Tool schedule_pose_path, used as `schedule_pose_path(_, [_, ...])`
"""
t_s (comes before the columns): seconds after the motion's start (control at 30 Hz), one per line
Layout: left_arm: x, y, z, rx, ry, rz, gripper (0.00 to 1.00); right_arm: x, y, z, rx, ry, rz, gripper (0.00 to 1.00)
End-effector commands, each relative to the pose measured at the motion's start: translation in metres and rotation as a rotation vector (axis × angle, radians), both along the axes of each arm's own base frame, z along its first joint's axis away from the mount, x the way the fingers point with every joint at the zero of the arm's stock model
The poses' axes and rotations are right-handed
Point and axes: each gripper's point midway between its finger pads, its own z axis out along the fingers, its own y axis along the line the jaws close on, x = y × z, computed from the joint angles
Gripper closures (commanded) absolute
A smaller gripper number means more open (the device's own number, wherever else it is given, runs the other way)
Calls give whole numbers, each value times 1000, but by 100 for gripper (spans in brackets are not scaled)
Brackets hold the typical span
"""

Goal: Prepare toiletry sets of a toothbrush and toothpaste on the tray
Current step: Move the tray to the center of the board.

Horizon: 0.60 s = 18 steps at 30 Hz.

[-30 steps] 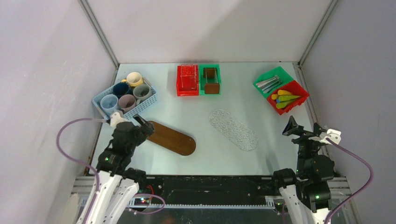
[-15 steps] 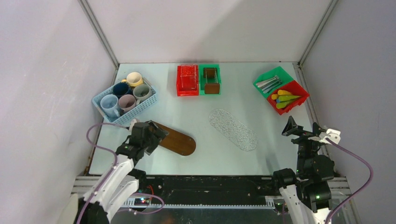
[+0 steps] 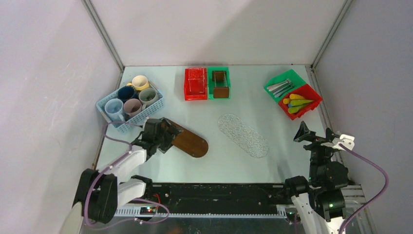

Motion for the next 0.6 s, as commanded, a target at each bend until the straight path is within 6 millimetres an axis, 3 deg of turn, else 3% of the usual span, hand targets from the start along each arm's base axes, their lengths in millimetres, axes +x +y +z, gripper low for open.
schedule_pose_path(0.0, [37, -16, 34, -61, -100, -2, 0, -20, -5, 21, 25, -130, -9, 1])
schedule_pose_path(0.1, [34, -18, 36, -71, -71, -5, 0, -20, -6, 21, 26, -129, -11, 0])
schedule_pose_path(0.23, [16, -3, 43, -16, -41, 26, 0, -20, -6, 22, 28, -132, -15, 1])
schedule_pose_path(0.3, [8, 12, 56, 48, -59, 57, 0, -20, -7, 22, 30, -132, -18, 1])
schedule_pose_path(0.4, [-10, 33, 60, 129, -9, 95, 0, -20, -6, 22, 32, -132, -13, 1])
schedule_pose_path(0.57, [-17, 77, 87, 252, 4, 164, 0, -19, -4, 21, 33, -135, -3, 1])
